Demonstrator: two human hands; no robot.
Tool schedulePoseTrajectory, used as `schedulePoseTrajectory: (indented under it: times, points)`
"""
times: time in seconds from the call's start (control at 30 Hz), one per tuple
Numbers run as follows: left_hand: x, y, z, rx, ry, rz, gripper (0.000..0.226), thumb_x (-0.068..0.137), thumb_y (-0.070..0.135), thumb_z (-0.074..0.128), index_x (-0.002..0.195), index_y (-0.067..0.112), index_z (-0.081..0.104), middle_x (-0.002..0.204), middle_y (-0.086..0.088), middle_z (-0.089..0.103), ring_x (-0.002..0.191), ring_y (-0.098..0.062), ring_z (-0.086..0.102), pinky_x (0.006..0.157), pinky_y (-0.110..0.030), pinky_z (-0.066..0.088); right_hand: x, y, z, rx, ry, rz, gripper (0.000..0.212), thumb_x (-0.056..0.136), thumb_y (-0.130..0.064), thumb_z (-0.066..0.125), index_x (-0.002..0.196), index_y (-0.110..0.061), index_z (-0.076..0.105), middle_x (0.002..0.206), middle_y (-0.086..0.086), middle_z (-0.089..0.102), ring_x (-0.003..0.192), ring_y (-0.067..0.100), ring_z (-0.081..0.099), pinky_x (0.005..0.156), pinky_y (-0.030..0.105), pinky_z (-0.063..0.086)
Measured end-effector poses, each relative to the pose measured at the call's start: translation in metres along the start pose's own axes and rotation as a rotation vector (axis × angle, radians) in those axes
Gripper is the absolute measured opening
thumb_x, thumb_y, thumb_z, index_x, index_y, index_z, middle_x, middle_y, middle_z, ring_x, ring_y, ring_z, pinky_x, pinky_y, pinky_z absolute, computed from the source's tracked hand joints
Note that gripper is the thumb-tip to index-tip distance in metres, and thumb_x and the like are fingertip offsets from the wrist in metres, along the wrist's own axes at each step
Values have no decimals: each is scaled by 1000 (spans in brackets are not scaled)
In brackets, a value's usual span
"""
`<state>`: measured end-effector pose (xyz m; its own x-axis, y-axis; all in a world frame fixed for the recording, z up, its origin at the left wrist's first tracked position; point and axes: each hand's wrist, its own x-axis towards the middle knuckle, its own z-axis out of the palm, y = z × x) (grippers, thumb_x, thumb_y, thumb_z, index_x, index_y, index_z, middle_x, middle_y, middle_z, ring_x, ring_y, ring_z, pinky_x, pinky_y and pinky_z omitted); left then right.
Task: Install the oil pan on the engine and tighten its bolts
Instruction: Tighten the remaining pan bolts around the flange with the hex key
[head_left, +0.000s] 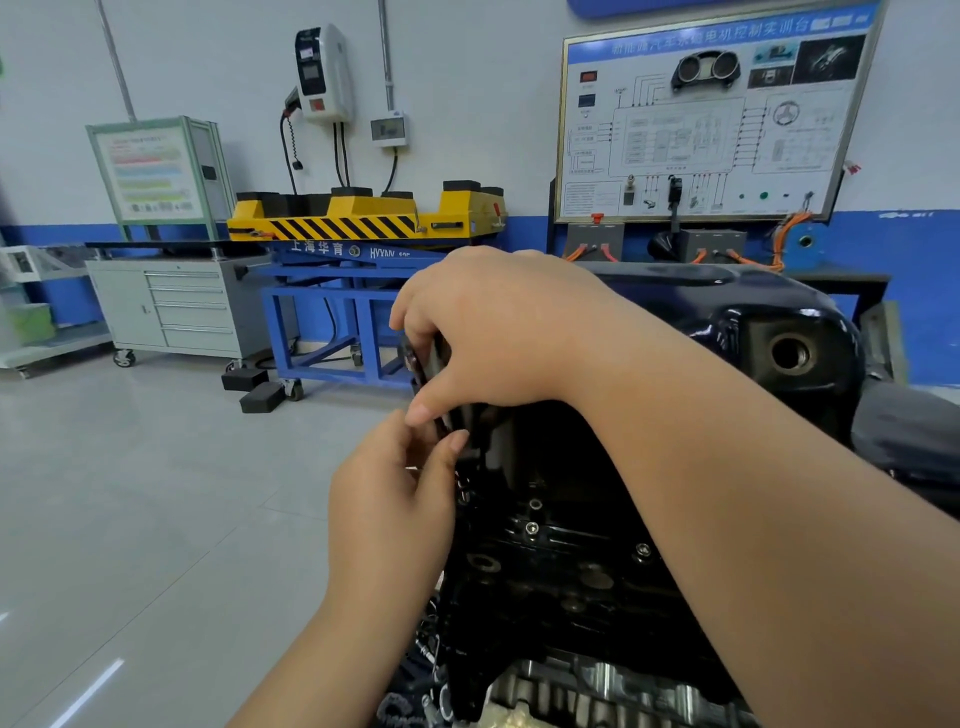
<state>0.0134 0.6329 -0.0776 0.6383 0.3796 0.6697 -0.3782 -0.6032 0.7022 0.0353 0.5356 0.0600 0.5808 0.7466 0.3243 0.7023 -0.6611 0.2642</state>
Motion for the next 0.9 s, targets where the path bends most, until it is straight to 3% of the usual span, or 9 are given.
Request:
schedulePoseTrajectory:
  times: [0.07,0.13,0.17,0.23,0.27,0.33,0.43,0.53,0.9]
  points:
    - [-1,-1,-2,5,-8,-7,12,84,19,64,75,22,57,58,6,57,60,-9,56,54,-14,39,-1,1,-1,21,-4,7,45,76,-59,63,112,-32,59,124,-11,56,118,18,45,90,39,42]
    - [-1,-3,-3,22,-17,-6,18,85,19,63,70,21,53,58,4,59,59,-12,58,56,-19,39,-3,1,-2,56,-2,7,47,78,-55,65,122,-40,53,126,-15,54,122,15,42,86,36,37]
    - [-1,-3,-3,25,-22,-3,21,85,18,63,67,21,52,58,3,60,60,-14,60,57,-20,39,-4,0,-3,72,-5,4,39,79,-53,64,116,-42,56,124,-16,55,122,14,41,85,36,36]
    - [0,-3,-4,22,-39,-1,23,86,16,61,66,20,51,59,2,63,61,-15,61,58,-21,40,-3,0,-2,53,7,0,13,82,-52,62,85,-40,60,121,-15,58,120,15,43,84,36,37]
    - [1,-3,-3,21,-50,0,21,87,16,60,67,19,53,60,2,63,61,-16,62,58,-22,41,-2,0,-1,37,22,0,23,83,-53,60,69,-36,52,120,-14,59,119,16,44,82,36,36]
    - [1,-4,-3,27,-67,5,18,87,14,58,70,18,56,61,2,64,63,-18,63,59,-24,42,-2,-1,-1,43,16,30,37,83,-53,59,58,-34,41,119,-14,60,117,16,45,78,35,32]
    - [1,-3,-4,14,-82,10,24,88,14,58,69,27,56,60,5,64,62,-13,63,58,-18,41,-2,0,0,57,41,-6,13,81,-50,62,77,-39,60,114,-16,61,115,13,45,80,36,36]
    - [2,-3,-4,21,-109,13,32,89,13,58,69,37,54,62,5,65,64,-13,65,59,-19,42,-2,1,1,40,14,-16,19,78,-46,67,96,-41,65,115,-18,59,116,12,44,84,37,39]
    - [1,-1,-5,11,-135,-5,29,88,17,58,69,38,56,62,8,65,62,-7,63,59,-17,43,-2,1,1,42,26,-31,7,83,-45,63,79,-39,64,117,-14,59,116,15,42,81,38,36]
